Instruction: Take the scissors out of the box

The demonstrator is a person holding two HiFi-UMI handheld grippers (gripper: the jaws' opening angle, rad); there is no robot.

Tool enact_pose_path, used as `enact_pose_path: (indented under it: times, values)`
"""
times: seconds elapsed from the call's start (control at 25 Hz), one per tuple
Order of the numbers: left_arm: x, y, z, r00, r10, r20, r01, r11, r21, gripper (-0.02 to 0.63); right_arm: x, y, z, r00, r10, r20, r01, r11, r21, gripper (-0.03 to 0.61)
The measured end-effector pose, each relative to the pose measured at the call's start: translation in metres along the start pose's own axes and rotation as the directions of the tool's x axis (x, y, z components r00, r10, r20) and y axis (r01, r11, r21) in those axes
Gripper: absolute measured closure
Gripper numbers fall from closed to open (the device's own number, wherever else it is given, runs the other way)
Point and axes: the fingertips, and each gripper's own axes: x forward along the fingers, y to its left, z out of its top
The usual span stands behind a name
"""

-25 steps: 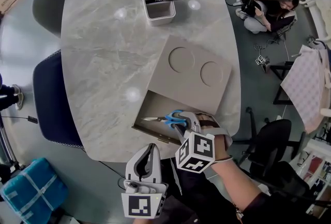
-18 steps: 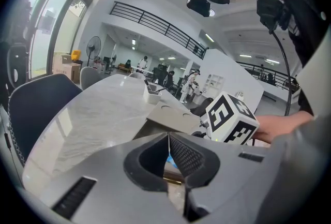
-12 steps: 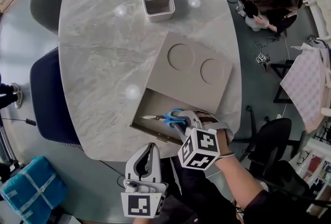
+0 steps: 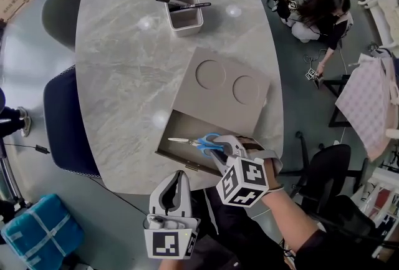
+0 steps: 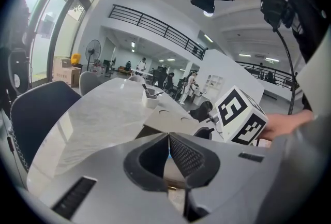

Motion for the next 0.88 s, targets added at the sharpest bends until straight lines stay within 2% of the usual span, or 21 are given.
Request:
enact_pose_path:
  times: [0.24, 0.48, 0.68, 0.88]
  values:
    - [-0.005, -0.007, 0.021, 0.999, 0.004, 0.032, -0.005, 0.999, 0.039, 0.597, -0.034, -0.013, 0.018, 0.994, -0.064, 0.089, 0.062, 0.998, 0.028, 0.505]
    - [-0.017, -0.015, 0.062, 0.994, 0.027, 0.106, -0.033, 0.998, 0.054, 0.597, -0.090, -0.027, 0.042, 0.965, -0.150, 0.216, 0.131, 0.986, 0.099, 0.505]
    - [-0.034, -0.031, 0.096, 0.988, 0.021, 0.155, -0.033, 0.997, 0.074, 0.597, -0.142, -0.034, 0.057, 0.928, -0.217, 0.303, 0.181, 0.973, 0.143, 0.505]
    - [-0.051, -0.051, 0.132, 0.975, 0.001, 0.223, -0.025, 0.994, 0.107, 0.597, -0.191, -0.037, 0.067, 0.869, -0.294, 0.397, 0.213, 0.948, 0.236, 0.505]
